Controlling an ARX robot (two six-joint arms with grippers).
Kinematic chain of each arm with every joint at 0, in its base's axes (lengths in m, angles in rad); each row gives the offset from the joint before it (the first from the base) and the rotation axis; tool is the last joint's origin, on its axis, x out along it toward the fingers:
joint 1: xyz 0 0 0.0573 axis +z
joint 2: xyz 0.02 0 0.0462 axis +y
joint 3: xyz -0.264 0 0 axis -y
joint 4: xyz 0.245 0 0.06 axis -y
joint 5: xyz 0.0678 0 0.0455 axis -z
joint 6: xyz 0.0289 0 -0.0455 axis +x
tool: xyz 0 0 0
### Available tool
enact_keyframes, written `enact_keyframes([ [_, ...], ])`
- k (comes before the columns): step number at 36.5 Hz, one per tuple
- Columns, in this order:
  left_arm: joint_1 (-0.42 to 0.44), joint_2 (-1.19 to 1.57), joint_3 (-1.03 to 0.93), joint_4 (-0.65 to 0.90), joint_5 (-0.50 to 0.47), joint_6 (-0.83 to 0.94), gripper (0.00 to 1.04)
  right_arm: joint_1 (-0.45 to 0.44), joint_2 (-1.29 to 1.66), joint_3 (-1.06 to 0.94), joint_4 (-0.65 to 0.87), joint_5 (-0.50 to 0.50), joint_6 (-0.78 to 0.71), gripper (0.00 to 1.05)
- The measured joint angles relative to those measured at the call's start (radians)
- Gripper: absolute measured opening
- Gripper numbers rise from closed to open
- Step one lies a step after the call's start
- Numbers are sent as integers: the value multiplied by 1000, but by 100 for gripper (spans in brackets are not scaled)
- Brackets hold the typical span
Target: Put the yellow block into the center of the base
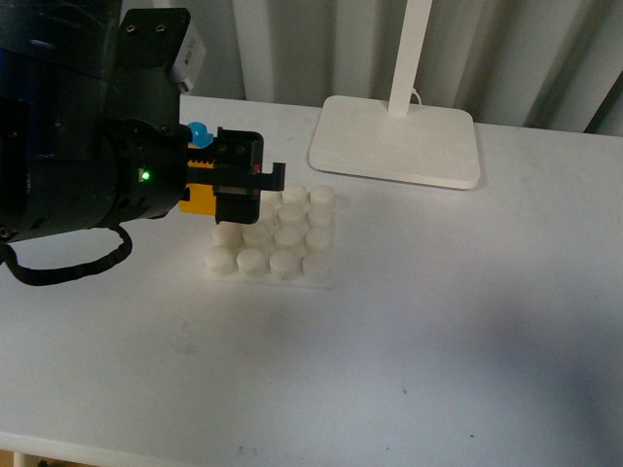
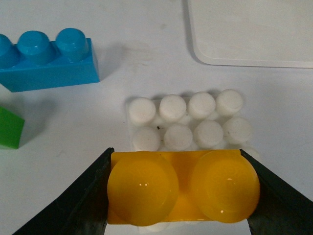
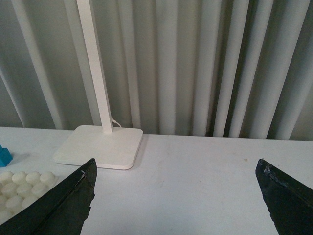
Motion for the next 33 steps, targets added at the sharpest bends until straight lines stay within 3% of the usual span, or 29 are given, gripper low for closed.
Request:
enact_keyframes([
  [12,-77,93,50,-2,-31,-45,66,0,0,0,0,0,0,95],
  [33,-85,177,97,15,-47,-47,66,0,0,0,0,0,0,95],
])
